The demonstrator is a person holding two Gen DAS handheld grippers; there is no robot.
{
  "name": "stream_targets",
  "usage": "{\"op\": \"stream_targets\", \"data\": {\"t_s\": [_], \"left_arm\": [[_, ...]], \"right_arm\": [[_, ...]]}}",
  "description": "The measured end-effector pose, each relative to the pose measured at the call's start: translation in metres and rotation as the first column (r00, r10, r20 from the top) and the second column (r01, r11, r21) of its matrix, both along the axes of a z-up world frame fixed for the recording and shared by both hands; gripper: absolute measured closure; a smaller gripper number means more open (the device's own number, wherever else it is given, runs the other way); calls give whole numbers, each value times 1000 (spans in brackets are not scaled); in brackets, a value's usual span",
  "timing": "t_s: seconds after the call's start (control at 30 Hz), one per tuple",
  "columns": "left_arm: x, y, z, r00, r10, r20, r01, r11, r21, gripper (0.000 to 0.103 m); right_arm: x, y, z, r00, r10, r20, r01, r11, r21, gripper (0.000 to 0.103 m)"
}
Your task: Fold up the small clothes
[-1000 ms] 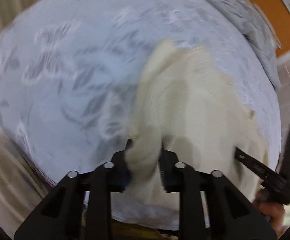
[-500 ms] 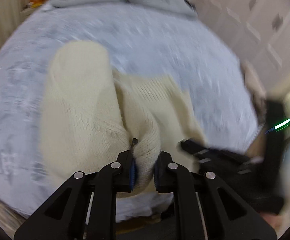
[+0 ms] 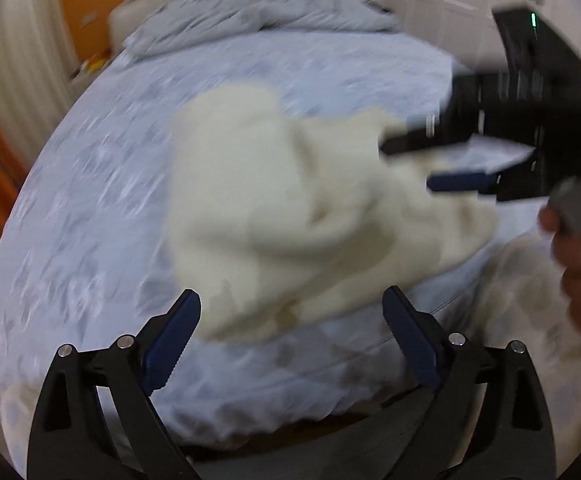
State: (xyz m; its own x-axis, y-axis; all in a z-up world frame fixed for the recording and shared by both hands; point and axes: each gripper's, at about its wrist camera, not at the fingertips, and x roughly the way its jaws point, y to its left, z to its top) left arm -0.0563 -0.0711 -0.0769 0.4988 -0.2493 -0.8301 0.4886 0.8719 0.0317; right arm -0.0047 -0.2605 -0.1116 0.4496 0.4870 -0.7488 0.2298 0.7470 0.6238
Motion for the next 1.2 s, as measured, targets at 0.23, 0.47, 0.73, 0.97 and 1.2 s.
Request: {"op": "stream_targets", "data": {"t_s": [0.23, 0.47, 0.73, 0.97, 1.2], "left_arm": [[16, 36, -26, 988, 119, -102, -123, 992, -30, 13], [36, 40, -33, 979, 151, -138, -159, 986, -49, 21], [40, 13, -18, 984, 128, -124, -139, 986, -86, 20], [42, -25, -46, 975, 115, -190, -115, 993, 15, 26], [30, -15, -22, 977, 113, -180, -115, 993, -2, 26]], "right_arm": [[48, 51, -18, 989, 78, -129, -82, 996, -28, 29], [39, 54, 46, 988, 94, 120, -90, 995, -36, 91], [-40, -74, 32, 983, -168, 68, 174, 981, -90, 91], [-73, -110, -30, 953, -291, -79, 283, 954, -96, 87], [-57, -84, 11, 982, -183, 35, 186, 975, -122, 38]]}}
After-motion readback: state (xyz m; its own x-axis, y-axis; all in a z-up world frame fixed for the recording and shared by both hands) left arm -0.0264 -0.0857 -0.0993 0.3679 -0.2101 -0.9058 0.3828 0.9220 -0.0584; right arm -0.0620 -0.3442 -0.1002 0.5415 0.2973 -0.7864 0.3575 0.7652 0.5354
